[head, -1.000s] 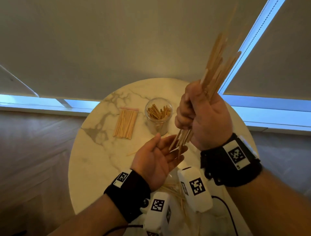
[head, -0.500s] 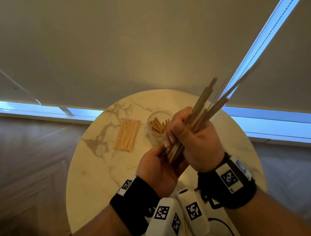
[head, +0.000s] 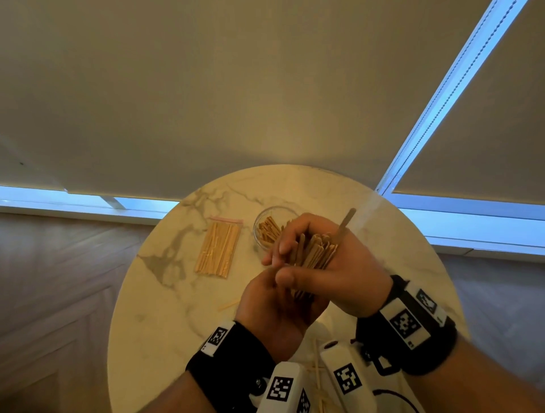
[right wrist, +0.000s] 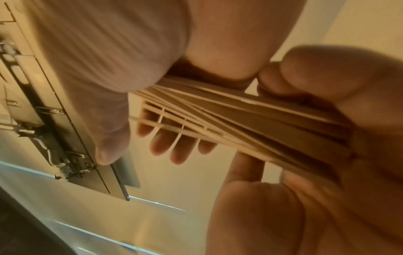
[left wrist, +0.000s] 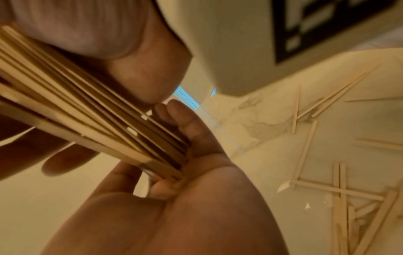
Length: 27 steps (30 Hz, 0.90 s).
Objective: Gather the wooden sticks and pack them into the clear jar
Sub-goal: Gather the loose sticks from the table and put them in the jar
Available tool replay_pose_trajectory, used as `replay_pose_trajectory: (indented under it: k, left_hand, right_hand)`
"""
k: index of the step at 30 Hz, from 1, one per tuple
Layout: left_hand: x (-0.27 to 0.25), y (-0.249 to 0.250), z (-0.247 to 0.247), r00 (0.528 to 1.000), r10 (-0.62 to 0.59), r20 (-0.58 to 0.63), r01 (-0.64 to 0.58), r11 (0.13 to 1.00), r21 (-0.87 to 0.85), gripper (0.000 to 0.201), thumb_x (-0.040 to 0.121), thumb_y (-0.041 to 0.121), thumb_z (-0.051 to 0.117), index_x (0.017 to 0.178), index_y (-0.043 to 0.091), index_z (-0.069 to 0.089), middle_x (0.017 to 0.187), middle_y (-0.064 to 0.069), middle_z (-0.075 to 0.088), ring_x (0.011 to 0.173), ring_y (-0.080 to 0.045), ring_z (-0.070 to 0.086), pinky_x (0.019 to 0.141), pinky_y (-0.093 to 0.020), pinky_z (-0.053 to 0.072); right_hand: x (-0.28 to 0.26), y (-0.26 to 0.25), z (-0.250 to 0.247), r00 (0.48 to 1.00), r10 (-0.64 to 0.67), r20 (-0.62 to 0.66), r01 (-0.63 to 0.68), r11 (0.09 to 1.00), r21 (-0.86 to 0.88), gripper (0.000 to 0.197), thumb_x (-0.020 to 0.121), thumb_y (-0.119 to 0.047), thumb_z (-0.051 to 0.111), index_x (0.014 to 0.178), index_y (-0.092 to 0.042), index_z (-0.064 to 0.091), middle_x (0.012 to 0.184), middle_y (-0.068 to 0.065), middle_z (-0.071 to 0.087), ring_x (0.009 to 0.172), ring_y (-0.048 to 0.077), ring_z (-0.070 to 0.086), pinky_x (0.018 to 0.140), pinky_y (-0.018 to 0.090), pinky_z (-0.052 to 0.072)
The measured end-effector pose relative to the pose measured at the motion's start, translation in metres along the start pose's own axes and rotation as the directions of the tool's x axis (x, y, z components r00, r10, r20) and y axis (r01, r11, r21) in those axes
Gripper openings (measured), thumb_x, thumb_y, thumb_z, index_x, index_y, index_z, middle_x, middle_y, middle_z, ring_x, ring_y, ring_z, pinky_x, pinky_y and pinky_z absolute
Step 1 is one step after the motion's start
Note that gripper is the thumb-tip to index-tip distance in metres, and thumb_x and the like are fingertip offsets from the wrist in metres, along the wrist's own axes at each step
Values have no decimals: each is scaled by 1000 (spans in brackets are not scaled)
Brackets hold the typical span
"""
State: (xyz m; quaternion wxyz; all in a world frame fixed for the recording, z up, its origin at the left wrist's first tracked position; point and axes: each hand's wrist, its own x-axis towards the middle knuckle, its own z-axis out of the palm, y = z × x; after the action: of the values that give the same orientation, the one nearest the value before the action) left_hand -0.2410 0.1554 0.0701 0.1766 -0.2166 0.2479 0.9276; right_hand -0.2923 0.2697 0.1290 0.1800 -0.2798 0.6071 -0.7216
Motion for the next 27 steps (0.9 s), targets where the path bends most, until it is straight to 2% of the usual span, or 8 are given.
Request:
replay_pose_trajectory:
  k: [6, 9, 12, 16, 20, 22, 24, 27]
  left_hand:
    - [1, 10, -10, 995, -74, -71, 75, 997, 14, 44, 94, 31, 53, 133, 13, 67, 141, -18, 63, 135, -34, 57, 107, -47, 45]
    - [-1, 12, -6, 997, -59, -58, 64, 994, 94, 30, 94, 28, 55, 108, 15, 78, 103, -15, 75, 87, -28, 73, 69, -32, 55]
    - [-5, 17, -2, 991, -44, -129, 69, 979, 194, 17, 87, 13, 56, 87, 12, 73, 68, -5, 57, 52, -14, 50, 45, -22, 35]
    - [-3, 28, -3, 979, -46, -198, 119, 921, 372, 24, 103, 14, 42, 99, 5, 65, 69, -8, 55, 51, -16, 49, 45, -24, 36]
    - [2, 51, -6, 985, 53, -166, 61, 788, 613, 37, 107, 26, 48, 105, -2, 72, 85, -20, 73, 71, -27, 69, 67, -38, 57]
    - [9, 65, -17, 966, 242, -97, -47, 528, 848, 28, 106, 27, 51, 102, 13, 75, 91, -9, 77, 77, -19, 71, 72, -33, 57]
    - [19, 82, -28, 881, 465, 90, -132, 58, 990, 10, 97, 32, 62, 100, 30, 71, 89, 8, 71, 81, -9, 66, 72, -28, 56]
    - [39, 101, -34, 828, 489, 274, -108, -341, 934, 56, 79, 46, 77, 129, 33, 57, 119, 12, 58, 111, -11, 56, 95, -31, 50]
  right_hand:
    - [3, -1, -3, 997, 41, 67, -43, 999, 26, 42, 76, -4, 84, 111, -10, 62, 87, 12, 70, 85, 45, 68, 83, 48, 58]
    - [7, -2, -7, 996, 36, 77, -15, 966, -257, 24, 78, -14, 86, 95, -9, 69, 89, 5, 69, 86, 24, 69, 80, 37, 57]
    - [12, -2, -8, 997, -51, 53, 69, 903, -424, 22, 82, -28, 82, 82, -9, 71, 86, 1, 65, 83, 24, 66, 74, 42, 55]
    - [13, 3, -8, 997, -70, -42, 35, 836, -547, 17, 83, -36, 78, 78, -20, 73, 79, -9, 67, 77, 17, 69, 68, 30, 55]
    - [17, 9, -16, 954, -75, -291, -108, 820, -562, 19, 86, -38, 76, 74, -24, 70, 68, -11, 67, 67, 9, 67, 60, 17, 49]
    - [21, 13, -23, 888, -103, -448, -190, 805, -562, 24, 89, -29, 77, 69, -20, 66, 58, -16, 63, 57, 4, 63, 56, 8, 42]
    - [29, 16, -27, 812, -167, -560, -238, 781, -578, 26, 89, -27, 77, 68, -19, 66, 56, -18, 62, 57, 3, 63, 55, 6, 40]
    - [50, 26, -31, 780, -237, -580, -265, 714, -648, 25, 88, -35, 78, 71, -19, 69, 62, -12, 64, 64, 6, 64, 59, 11, 44]
